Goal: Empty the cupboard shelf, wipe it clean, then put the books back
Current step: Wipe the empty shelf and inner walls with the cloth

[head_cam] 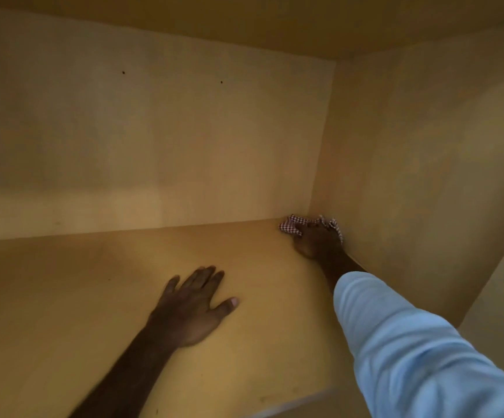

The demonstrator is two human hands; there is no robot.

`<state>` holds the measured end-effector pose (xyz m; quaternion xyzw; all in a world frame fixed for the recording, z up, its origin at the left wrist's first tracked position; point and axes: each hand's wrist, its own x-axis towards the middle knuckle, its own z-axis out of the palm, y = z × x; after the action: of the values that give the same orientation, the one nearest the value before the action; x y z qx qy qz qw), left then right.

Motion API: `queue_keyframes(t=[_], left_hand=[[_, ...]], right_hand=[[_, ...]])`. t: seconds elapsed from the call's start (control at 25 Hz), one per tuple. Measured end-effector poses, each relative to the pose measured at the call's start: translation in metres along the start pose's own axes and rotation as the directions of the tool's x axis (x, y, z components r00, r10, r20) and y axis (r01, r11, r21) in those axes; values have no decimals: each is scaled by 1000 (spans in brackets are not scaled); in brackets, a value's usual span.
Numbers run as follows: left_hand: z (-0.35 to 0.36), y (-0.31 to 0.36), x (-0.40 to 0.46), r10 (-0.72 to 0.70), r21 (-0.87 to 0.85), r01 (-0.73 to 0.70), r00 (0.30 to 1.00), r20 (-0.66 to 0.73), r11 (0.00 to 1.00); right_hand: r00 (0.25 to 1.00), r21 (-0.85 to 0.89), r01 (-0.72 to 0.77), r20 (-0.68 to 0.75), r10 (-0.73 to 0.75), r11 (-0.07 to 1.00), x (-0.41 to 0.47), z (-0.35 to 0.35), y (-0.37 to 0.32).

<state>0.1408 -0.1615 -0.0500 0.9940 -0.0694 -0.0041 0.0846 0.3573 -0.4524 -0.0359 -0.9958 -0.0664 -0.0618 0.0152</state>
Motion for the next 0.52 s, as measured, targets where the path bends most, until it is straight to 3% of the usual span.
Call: queue_keyframes(t=[0.28,0.44,0.52], left_hand=[[-1,-11,-15,-46,13,46,999,-23,999],[-4,-24,-20,-57,46,55,997,43,997],[-6,-21,-18,-33,37,31,998,50,999]], right_hand=[[997,32,67,-50,-65,997,53,18,-2],[998,48,-64,5,64,997,58,22,-21],[999,105,-50,20,48,993,50,16,-50]])
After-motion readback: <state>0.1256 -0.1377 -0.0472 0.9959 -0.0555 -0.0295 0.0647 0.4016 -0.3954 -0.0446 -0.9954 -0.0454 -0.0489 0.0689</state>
